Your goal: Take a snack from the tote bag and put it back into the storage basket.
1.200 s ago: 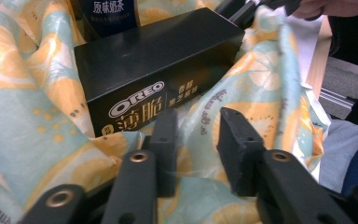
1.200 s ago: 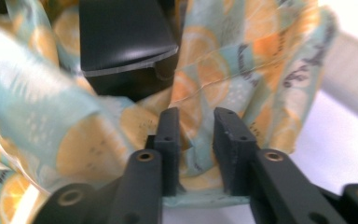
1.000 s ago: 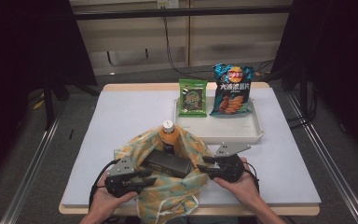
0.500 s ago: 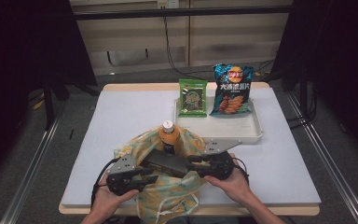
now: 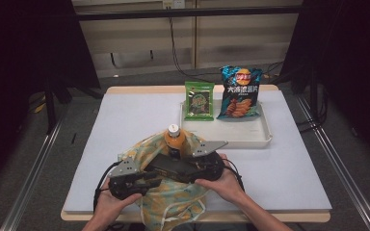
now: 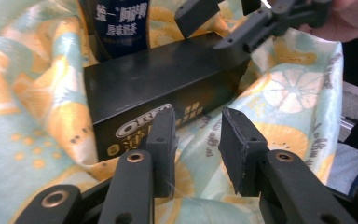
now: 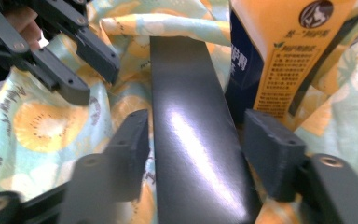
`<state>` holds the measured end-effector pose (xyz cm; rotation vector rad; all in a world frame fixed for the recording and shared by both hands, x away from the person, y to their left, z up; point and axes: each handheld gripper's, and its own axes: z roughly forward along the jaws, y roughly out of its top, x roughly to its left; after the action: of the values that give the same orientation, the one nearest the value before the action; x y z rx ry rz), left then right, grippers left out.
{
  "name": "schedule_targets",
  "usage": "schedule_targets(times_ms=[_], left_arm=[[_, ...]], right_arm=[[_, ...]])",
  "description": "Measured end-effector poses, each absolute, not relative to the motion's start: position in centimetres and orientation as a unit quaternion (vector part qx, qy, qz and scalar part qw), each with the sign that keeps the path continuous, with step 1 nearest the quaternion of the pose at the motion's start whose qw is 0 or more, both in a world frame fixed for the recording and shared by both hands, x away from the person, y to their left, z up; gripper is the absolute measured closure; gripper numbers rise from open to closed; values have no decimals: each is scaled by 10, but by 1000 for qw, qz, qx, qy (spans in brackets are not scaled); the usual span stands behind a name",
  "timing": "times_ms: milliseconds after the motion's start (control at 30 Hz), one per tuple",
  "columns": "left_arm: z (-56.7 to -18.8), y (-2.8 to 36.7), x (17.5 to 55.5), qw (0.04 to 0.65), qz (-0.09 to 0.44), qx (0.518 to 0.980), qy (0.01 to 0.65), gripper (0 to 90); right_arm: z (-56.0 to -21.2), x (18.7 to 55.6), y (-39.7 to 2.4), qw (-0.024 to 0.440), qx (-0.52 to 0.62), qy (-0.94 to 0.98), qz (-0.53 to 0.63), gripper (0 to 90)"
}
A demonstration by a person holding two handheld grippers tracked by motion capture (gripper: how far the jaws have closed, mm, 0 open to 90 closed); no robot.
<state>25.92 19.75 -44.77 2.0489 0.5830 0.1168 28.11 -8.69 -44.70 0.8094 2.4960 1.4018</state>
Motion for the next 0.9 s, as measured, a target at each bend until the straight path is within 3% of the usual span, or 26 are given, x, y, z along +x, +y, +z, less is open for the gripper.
schedule_targets(times_ms=[300,900], left_arm=[[-446,203,260,492,54,833,248,641],[-434,227,271,520,86,800,286,634]], right_arm=[[-459,282,-82,77,268,850,446,340],[-476,290,-71,71,257,868,419,377]])
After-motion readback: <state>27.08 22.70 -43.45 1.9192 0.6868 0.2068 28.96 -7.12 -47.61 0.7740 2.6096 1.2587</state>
